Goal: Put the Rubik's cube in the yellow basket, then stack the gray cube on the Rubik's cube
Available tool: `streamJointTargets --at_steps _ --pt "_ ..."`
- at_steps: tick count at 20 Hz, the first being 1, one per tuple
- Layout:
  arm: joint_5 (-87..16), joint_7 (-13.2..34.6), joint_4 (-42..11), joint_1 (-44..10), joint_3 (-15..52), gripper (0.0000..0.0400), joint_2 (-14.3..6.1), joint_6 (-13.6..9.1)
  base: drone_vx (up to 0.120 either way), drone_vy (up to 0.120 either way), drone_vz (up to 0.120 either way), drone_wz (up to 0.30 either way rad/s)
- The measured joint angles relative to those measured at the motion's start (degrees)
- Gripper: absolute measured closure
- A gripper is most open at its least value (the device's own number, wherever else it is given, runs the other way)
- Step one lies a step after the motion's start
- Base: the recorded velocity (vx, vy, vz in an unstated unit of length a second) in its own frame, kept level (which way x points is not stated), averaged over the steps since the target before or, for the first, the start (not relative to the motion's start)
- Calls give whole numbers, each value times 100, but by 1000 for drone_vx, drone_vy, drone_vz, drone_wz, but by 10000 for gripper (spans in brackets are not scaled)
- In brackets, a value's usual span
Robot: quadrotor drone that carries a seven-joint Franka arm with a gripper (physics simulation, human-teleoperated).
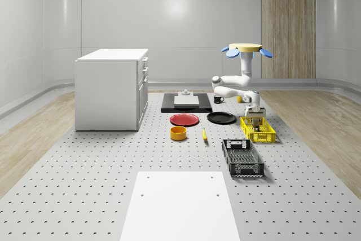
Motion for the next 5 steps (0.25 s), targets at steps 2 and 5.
streamJointTargets --at_steps 2,5 --pt "-2 -1 -1 2 -1 13 2 -2 0 0 0 0" --pt "-3 -2 -2 4 -2 7 6 -6 0 0 0 0"
